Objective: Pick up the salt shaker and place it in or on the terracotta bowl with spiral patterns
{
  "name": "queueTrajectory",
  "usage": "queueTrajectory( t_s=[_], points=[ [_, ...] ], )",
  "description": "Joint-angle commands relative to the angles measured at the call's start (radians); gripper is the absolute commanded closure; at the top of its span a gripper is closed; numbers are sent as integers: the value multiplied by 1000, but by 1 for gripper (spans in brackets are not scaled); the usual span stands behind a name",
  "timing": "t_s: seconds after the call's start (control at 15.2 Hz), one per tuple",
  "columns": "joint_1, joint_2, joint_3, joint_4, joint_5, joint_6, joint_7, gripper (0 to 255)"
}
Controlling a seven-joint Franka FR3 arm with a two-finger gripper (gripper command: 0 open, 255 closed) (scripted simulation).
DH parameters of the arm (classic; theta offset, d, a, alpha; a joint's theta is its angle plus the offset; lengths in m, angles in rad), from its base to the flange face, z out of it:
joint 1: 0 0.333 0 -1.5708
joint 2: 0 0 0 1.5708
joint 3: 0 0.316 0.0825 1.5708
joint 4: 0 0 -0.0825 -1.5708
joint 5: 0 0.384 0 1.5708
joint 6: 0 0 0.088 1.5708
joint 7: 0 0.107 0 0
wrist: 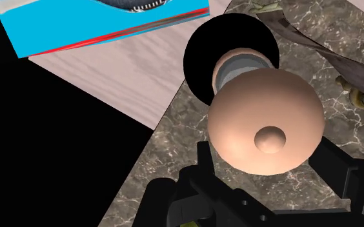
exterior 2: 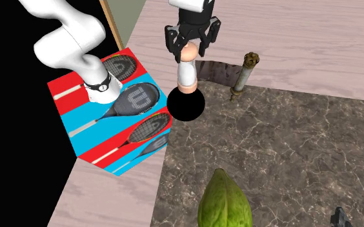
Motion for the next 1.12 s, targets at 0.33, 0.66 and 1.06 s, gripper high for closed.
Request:
queueTrajectory(
  t_s=[0.33,0.66,1.06],
  points=[
    [4,-4,6,-97,4,94,7,255],
    [6,2,11,-159,4,161,12,255],
    [6,7,14,-191,3,198,16,255]
  ],
)
